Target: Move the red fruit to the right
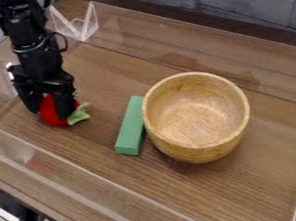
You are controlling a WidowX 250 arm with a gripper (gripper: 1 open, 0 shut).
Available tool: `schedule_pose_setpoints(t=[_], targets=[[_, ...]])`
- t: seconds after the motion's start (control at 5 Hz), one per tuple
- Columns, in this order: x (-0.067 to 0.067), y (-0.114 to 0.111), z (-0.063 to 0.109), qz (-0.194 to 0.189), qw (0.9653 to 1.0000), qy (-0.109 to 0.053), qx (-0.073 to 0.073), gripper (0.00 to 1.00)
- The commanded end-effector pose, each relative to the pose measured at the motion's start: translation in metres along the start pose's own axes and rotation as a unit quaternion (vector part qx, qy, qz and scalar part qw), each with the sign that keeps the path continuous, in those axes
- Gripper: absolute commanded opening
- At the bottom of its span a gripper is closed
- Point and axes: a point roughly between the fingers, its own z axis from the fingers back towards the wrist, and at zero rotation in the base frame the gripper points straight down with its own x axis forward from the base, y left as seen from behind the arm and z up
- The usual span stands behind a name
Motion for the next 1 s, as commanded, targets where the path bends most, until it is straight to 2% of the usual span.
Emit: schedule_pose_setpoints(t=[0.0,0.2,0.4,0.8], targets=[[-0.004,0.006,-0.004,0.032,0.9995,-0.003,0.003,1.00],[-0.009,0.009,-0.007,0.053,0.9986,0.000,0.001,1.00],[-0.009,0.007,-0.001,0.040,0.9992,-0.001,0.000,0.00],[-0.002,0.004,0.020,0.013,0.9999,-0.006,-0.005,0.00]])
